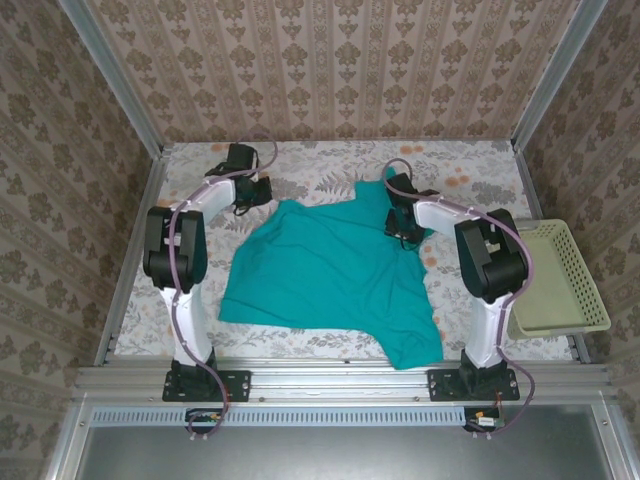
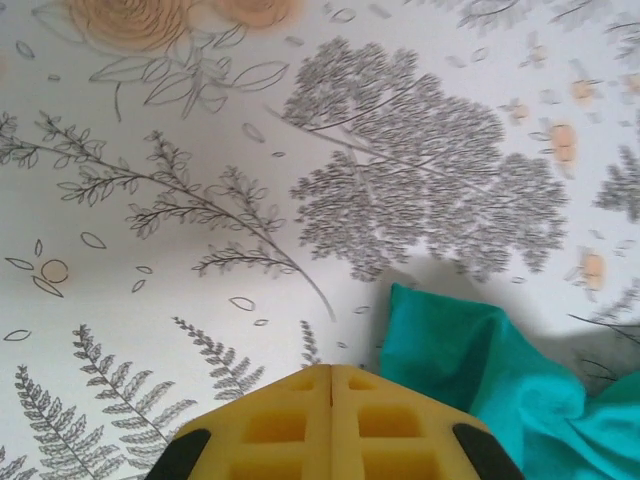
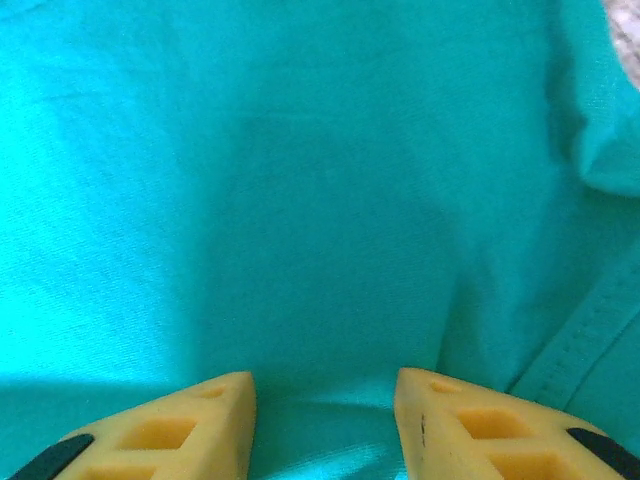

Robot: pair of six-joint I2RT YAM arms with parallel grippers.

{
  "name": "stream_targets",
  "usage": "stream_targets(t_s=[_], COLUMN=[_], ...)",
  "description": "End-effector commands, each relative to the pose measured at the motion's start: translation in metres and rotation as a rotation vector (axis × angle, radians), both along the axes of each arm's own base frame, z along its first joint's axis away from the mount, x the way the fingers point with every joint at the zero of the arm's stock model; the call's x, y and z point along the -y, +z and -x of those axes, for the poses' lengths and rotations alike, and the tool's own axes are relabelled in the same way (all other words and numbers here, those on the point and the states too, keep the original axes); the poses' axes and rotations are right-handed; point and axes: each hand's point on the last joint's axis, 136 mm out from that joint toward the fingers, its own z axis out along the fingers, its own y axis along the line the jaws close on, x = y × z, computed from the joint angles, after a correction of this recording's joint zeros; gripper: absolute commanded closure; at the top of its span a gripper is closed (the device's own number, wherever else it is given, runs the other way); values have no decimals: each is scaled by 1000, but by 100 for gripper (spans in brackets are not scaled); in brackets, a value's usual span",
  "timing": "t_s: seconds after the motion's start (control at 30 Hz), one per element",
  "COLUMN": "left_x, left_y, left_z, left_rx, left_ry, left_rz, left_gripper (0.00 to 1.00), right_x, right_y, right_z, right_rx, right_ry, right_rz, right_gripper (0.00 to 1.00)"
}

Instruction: Fold the inside-out t-shirt

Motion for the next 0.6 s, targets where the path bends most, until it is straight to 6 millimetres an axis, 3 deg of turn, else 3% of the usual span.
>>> stream_targets(t_s=[0.0, 0.07, 0.2, 0.43, 0.57], left_x=[12, 29, 58, 87, 83], left_y=[20, 24, 12, -19, -37], left_z=[7, 14, 19, 18, 14], left_rx=[41, 70, 70, 22, -25], left_ry=[-37, -123, -233, -307, -278], left_rz=[46, -1, -99, -143, -206], left_gripper=[91, 74, 52, 40, 40], right_x=[9, 9, 4, -3, -3], right_y=[-4, -2, 0, 0, -4], right_z=[31, 38, 42, 43, 47], right_rx=[-20, -10, 7, 10, 1], right_ry=[-33, -20, -5, 10, 3], right_rz=[13, 11, -7, -14, -14], right_gripper=[57, 57, 57, 57, 57])
